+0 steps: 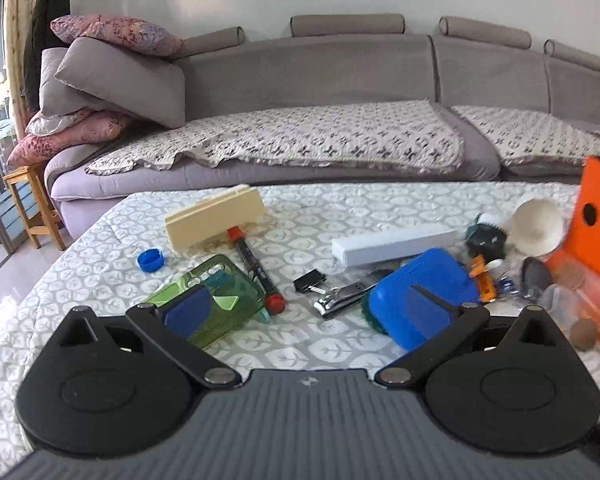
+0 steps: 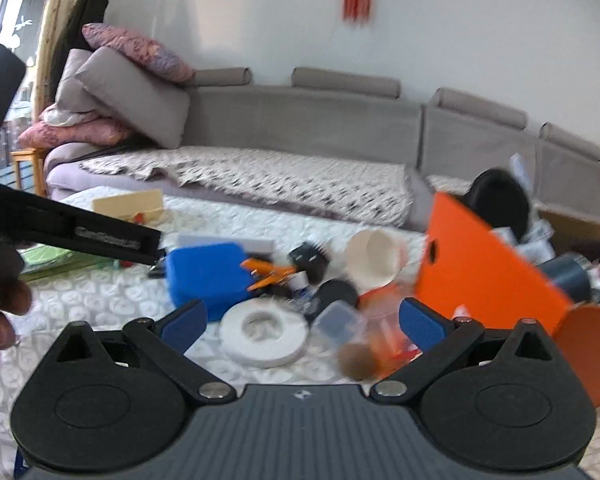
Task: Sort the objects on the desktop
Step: 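Move both grippers back over the items on the bed, then grasp the green lemon phone case with the left gripper while the right gripper grasps the white tape roll, then carry the phone case and tape roll over the orange cardboard box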
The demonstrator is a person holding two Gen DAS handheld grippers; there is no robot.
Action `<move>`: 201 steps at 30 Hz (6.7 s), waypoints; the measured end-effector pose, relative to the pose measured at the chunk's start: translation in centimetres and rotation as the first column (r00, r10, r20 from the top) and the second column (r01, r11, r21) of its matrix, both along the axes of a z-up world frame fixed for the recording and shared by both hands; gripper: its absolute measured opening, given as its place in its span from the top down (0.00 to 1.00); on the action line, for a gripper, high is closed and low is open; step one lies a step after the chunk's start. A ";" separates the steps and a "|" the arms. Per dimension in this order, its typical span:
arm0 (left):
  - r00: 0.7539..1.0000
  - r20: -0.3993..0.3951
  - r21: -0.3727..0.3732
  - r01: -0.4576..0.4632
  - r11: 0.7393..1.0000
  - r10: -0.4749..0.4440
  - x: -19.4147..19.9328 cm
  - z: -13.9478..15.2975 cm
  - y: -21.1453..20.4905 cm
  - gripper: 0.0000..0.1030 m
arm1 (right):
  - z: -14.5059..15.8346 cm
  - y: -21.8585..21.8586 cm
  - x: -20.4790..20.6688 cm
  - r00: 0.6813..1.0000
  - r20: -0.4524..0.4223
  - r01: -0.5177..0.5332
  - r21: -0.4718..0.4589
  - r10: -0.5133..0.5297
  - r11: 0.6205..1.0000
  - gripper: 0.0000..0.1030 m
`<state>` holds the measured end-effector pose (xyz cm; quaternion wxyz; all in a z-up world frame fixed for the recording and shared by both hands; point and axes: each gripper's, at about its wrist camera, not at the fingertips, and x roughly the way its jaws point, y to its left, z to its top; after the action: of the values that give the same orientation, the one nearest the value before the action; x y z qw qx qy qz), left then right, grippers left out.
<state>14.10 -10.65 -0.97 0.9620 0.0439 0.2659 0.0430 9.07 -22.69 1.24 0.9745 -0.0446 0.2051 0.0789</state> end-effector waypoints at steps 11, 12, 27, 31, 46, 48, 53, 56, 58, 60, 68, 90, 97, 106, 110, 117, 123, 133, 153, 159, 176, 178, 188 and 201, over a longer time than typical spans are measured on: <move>0.999 -0.015 -0.004 -0.049 0.999 0.049 -2.2 -1.5 3.3 0.00 | -2.5 2.5 1.3 0.990 -0.118 -0.079 0.016 0.081 0.997 0.10; 0.999 -0.007 0.011 -0.052 0.999 0.052 -2.6 -1.6 3.5 0.00 | -2.6 2.6 1.5 0.988 -0.133 -0.080 0.018 0.082 0.997 0.10; 0.998 0.013 0.041 -0.060 0.997 0.060 -4.8 -1.4 12.0 0.00 | -3.1 3.5 3.6 0.965 -0.259 -0.045 0.012 0.047 0.999 0.09; 0.999 -0.031 0.020 -0.018 1.000 0.019 -2.8 -1.5 12.4 0.00 | -3.1 3.2 3.9 0.961 -0.274 -0.032 0.019 0.035 0.999 0.05; 0.961 -0.149 -0.121 0.216 0.969 -0.233 -1.0 -2.4 17.6 0.00 | -3.1 3.2 4.2 0.959 -0.281 -0.029 0.018 0.033 0.999 0.03; 0.958 -0.148 -0.124 0.227 0.966 -0.244 -1.3 -2.5 17.4 0.00 | -3.1 3.2 4.1 0.961 -0.276 -0.027 0.013 0.029 1.000 0.03; 0.965 -0.131 -0.103 0.215 0.971 -0.228 -1.7 -2.3 16.8 0.13 | -3.0 3.1 4.0 0.967 -0.255 -0.019 0.010 0.021 1.000 0.25; 0.968 -0.125 -0.106 0.205 0.973 -0.217 -2.0 -2.2 16.8 0.17 | -2.9 3.2 3.8 0.973 -0.230 -0.015 0.003 0.015 1.000 0.38; 0.967 -0.126 -0.105 0.207 0.973 -0.219 -2.0 -2.1 17.1 0.18 | -2.9 3.3 3.9 0.973 -0.230 -0.014 -0.001 0.013 1.000 0.38; 0.966 -0.126 -0.105 0.212 0.972 -0.225 -1.7 -2.1 17.2 0.19 | -2.8 3.2 3.9 0.973 -0.232 -0.013 0.002 0.013 1.000 0.38; 0.969 -0.109 -0.128 0.207 0.970 -0.221 -2.6 -1.2 17.9 0.23 | -2.7 3.6 3.0 0.974 -0.225 -0.022 -0.005 0.020 1.000 0.38; 0.974 -0.032 -0.117 0.221 0.968 -0.226 -4.7 2.0 16.0 0.24 | -0.1 3.0 -0.9 0.986 -0.161 -0.041 -0.009 0.039 0.999 0.38; 0.967 -0.005 -0.121 0.251 0.960 -0.254 -5.3 3.0 14.5 0.23 | 1.2 2.7 -1.7 0.991 -0.128 -0.039 0.006 0.039 0.999 0.38; 0.954 0.021 -0.138 0.298 0.945 -0.298 -5.9 4.3 11.3 0.23 | 2.9 1.8 -2.9 0.996 -0.078 -0.031 0.023 0.033 0.999 0.38; 0.948 0.034 -0.139 0.318 0.938 -0.316 -6.0 4.7 9.9 0.23 | 3.8 1.2 -3.4 0.998 -0.050 -0.023 0.033 0.025 0.999 0.38; 0.939 0.051 -0.140 0.345 0.928 -0.341 -5.9 5.2 7.6 0.23 | 5.3 -0.5 -4.0 1.000 0.002 0.004 0.060 -0.005 0.998 0.38; 0.933 0.055 -0.136 0.360 0.923 -0.356 -6.0 5.2 5.6 0.23 | 5.6 -2.2 -4.6 1.000 0.020 0.017 0.075 -0.018 0.997 0.38; 0.923 0.089 -0.132 0.384 0.914 -0.374 -6.7 6.1 2.9 0.23 | 6.5 -4.4 -5.2 0.997 0.056 0.046 0.093 -0.051 0.995 0.38; 0.913 0.118 -0.087 0.402 0.912 -0.391 -6.2 6.3 -5.1 0.23 | 7.5 -13.8 -2.7 0.961 0.102 0.242 0.134 -0.256 0.961 0.38; 0.920 0.103 -0.104 0.388 0.916 -0.378 -5.5 6.3 -7.2 0.24 | 6.7 -16.4 -1.4 0.945 0.080 0.302 0.164 -0.317 0.939 0.38; 0.910 0.069 -0.067 0.414 0.908 -0.409 -3.4 5.7 -12.1 0.24 | 5.6 -20.9 1.2 0.908 0.055 0.395 0.215 -0.415 0.893 0.38; 0.910 0.062 -0.069 0.413 0.908 -0.409 -3.3 5.5 -12.7 0.24 | 5.3 -21.2 1.4 0.907 0.044 0.399 0.225 -0.419 0.889 0.38; 0.915 0.034 -0.055 0.403 0.913 -0.402 -3.1 5.1 -14.1 0.24 | 4.7 -22.4 2.2 0.895 0.022 0.427 0.245 -0.446 0.870 0.38; 0.918 0.024 -0.043 0.396 0.917 -0.395 -3.1 5.2 -15.2 0.24 | 4.7 -22.9 2.6 0.890 0.024 0.432 0.276 -0.455 0.859 0.38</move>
<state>11.01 -25.82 4.20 0.9536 0.0739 0.2454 -0.1581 11.64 -45.55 5.91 0.9717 0.1300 0.1540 -0.1233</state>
